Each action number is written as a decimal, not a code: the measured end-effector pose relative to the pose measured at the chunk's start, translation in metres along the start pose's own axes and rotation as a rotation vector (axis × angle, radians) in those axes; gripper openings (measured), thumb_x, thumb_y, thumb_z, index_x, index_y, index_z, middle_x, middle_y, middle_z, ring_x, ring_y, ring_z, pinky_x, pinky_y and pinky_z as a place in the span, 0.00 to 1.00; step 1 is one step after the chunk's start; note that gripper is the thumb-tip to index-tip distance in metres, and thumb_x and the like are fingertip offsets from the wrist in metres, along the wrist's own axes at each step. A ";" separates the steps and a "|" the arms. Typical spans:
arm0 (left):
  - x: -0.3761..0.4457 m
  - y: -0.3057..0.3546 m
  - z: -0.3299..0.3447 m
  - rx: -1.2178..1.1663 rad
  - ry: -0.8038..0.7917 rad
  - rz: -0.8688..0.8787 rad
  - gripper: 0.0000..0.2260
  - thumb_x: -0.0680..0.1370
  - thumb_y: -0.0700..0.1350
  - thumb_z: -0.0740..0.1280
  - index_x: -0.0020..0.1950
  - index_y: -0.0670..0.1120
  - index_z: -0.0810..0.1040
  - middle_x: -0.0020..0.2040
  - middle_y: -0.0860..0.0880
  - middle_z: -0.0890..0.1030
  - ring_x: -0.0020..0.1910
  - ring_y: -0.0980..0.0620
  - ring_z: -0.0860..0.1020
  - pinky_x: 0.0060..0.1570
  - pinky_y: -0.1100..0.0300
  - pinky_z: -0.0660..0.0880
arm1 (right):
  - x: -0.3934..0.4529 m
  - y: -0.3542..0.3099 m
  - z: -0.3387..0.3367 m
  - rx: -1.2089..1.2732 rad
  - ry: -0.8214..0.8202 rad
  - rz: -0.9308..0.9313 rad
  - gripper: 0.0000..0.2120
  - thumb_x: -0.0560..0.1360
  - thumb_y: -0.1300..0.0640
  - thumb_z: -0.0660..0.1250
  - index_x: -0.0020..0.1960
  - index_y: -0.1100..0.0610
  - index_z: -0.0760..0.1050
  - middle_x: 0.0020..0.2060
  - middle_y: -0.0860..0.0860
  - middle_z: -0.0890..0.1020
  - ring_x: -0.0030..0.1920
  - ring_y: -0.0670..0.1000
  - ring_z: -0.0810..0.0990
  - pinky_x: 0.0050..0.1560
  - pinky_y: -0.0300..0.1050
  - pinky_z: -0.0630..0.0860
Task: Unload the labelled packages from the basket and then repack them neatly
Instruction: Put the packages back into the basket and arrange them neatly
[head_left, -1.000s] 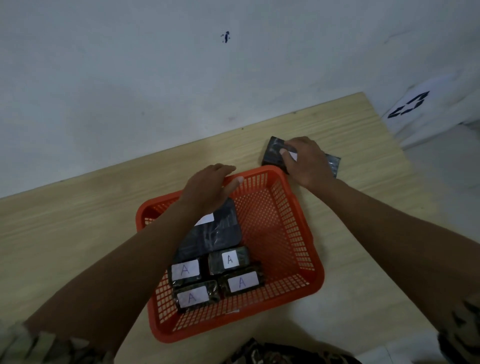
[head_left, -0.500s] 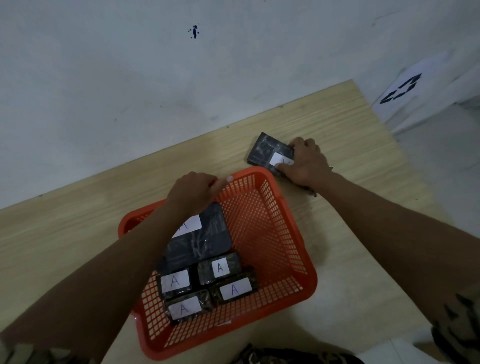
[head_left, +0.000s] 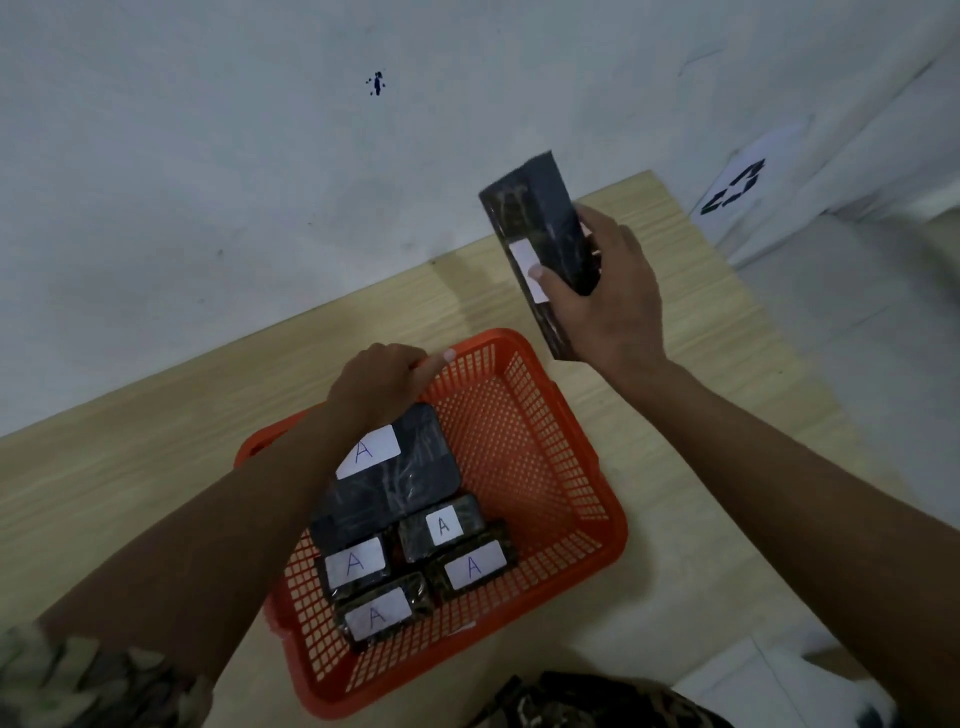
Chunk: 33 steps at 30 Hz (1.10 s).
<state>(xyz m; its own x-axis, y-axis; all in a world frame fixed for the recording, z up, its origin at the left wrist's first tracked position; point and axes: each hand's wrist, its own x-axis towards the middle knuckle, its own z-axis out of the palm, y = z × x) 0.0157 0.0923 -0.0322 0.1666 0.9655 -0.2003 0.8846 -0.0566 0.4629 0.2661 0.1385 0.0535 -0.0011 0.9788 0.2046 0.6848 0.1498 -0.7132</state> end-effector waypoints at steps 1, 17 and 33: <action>0.001 -0.001 -0.001 -0.015 -0.016 0.017 0.33 0.76 0.71 0.48 0.34 0.46 0.77 0.29 0.48 0.78 0.28 0.49 0.77 0.37 0.52 0.77 | -0.005 -0.009 -0.002 0.031 0.014 -0.012 0.31 0.72 0.42 0.72 0.72 0.46 0.68 0.57 0.45 0.75 0.53 0.42 0.75 0.51 0.43 0.77; -0.038 -0.033 -0.017 -0.041 -0.018 -0.017 0.27 0.80 0.64 0.54 0.32 0.45 0.73 0.30 0.46 0.75 0.30 0.48 0.73 0.33 0.57 0.65 | -0.125 -0.014 0.024 -0.251 -0.431 0.243 0.26 0.73 0.44 0.71 0.68 0.44 0.67 0.58 0.48 0.81 0.57 0.54 0.81 0.55 0.55 0.78; -0.045 -0.035 -0.005 0.060 0.118 -0.042 0.27 0.80 0.66 0.51 0.40 0.49 0.78 0.31 0.50 0.78 0.29 0.50 0.75 0.31 0.60 0.68 | -0.161 0.013 0.058 -0.310 -0.456 0.050 0.28 0.81 0.61 0.61 0.78 0.57 0.57 0.75 0.58 0.65 0.71 0.57 0.70 0.66 0.57 0.75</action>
<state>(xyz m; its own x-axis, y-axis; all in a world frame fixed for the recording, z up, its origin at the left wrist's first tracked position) -0.0248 0.0526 -0.0347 0.0796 0.9903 -0.1142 0.9149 -0.0271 0.4028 0.2326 -0.0090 -0.0278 -0.2317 0.9551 -0.1845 0.8746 0.1215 -0.4694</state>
